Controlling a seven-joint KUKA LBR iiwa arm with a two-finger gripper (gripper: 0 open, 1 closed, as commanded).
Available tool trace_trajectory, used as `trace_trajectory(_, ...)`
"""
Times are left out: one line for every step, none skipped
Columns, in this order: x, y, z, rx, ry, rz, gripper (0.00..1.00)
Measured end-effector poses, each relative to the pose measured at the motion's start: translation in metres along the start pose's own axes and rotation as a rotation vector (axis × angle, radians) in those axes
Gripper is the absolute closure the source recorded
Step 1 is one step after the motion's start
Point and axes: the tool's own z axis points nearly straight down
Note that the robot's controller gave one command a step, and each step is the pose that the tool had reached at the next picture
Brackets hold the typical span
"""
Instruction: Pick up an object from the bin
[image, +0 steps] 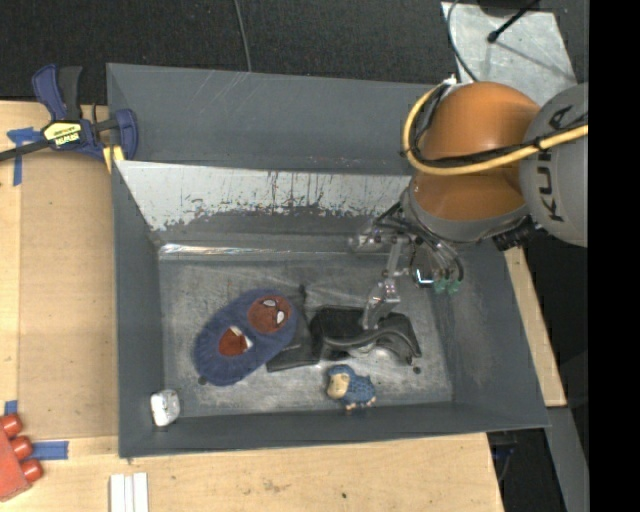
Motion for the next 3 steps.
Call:
trace_trajectory(0.016, -0.004, 0.114, 0.0, -0.015, -0.057, 0.0)
trace_trajectory(0.019, 0.037, 0.1, -0.002, -0.011, 0.09, 0.0)
trace_trajectory(-0.014, 0.128, 0.09, -0.005, -0.012, 0.157, 0.0)
